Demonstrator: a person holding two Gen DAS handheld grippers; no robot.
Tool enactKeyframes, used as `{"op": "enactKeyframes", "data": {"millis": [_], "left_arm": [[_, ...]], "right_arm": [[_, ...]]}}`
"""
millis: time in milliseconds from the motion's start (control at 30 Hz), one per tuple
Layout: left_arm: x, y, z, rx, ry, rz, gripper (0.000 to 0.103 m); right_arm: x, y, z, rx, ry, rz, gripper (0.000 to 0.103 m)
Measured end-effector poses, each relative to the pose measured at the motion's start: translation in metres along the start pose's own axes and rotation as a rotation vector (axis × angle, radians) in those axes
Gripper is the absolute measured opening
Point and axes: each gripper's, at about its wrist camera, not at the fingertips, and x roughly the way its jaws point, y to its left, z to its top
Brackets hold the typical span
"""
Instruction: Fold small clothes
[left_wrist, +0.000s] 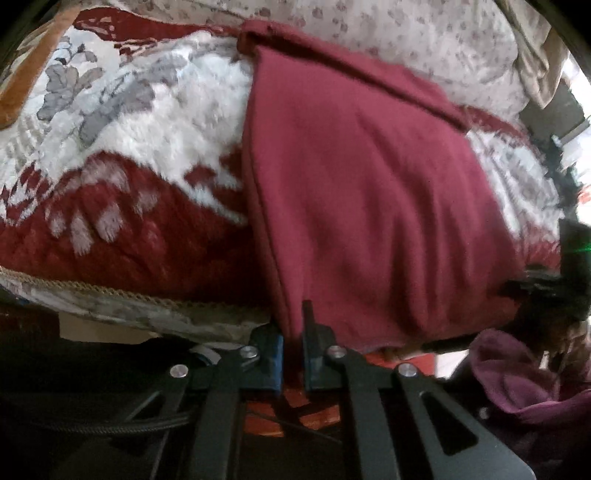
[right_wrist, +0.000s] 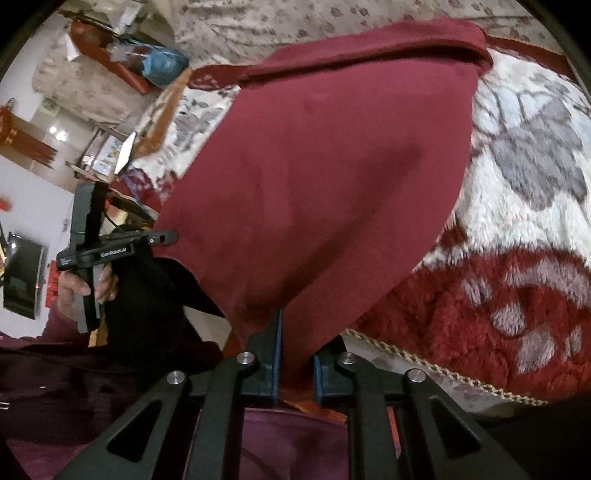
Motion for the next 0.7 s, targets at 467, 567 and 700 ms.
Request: {"op": "enactKeyframes", "data": {"millis": [467,567,700], "left_arm": [[-0.05,-0.015,0.111,-0.015,-0.289,-0.123,0.006],[-0.05,-0.015,0.146,-0.034,-0.344,-0.136,0.006],[-0.041,-0.016,0.19,-0.045,-0.38,-0.111,0.006]], "right_arm": [[-0.057,-0.008,0.066,0.055,-0.251,0.005,0.014],[-0.066,-0.011,0.087,0.058,-0.318,-0.01,0.014],[-0.073,-0.026,0.123,0.102,-0.402,-0.042,0.014]]}}
